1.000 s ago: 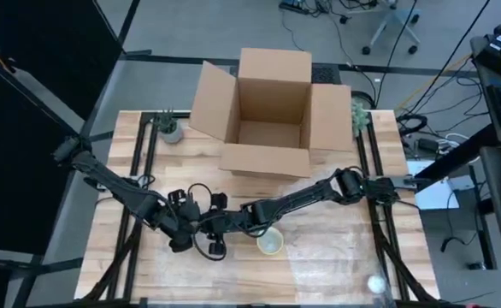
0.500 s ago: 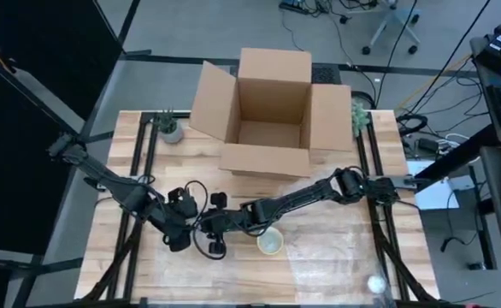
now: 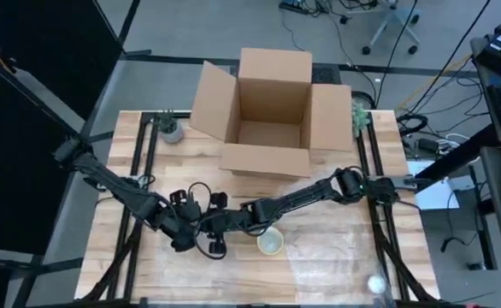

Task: Wrap mug
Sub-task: Wrap the red mug with the bubble wrap

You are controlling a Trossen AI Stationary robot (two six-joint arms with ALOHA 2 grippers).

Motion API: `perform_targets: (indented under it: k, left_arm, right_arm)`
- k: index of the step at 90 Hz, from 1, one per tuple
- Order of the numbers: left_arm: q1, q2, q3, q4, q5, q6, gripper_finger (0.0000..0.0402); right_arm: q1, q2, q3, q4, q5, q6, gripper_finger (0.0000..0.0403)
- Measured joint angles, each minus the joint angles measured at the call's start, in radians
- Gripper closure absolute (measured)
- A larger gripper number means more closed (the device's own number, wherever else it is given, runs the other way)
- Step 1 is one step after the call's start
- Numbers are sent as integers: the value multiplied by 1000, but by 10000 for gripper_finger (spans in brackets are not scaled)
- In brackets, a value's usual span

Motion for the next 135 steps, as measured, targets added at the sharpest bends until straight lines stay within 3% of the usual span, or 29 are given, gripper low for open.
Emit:
perform_targets:
  k: [25, 74, 101, 135]
  left_arm:
    - [0, 70, 4, 0, -18, 6, 220]
    - [1, 69, 40, -12, -13, 11, 219]
    - [0, 5, 118, -200, 6, 35, 218]
    - [-27, -139, 187, -241, -13, 44, 219]
  right_arm:
    - [-1, -21, -4, -11, -4, -27, 300]
    - [-12, 3, 2, 9, 19, 22, 300]
    - [-13, 3, 4, 15, 18, 18, 300]
    - [-15, 10, 0, 44, 14, 1, 300]
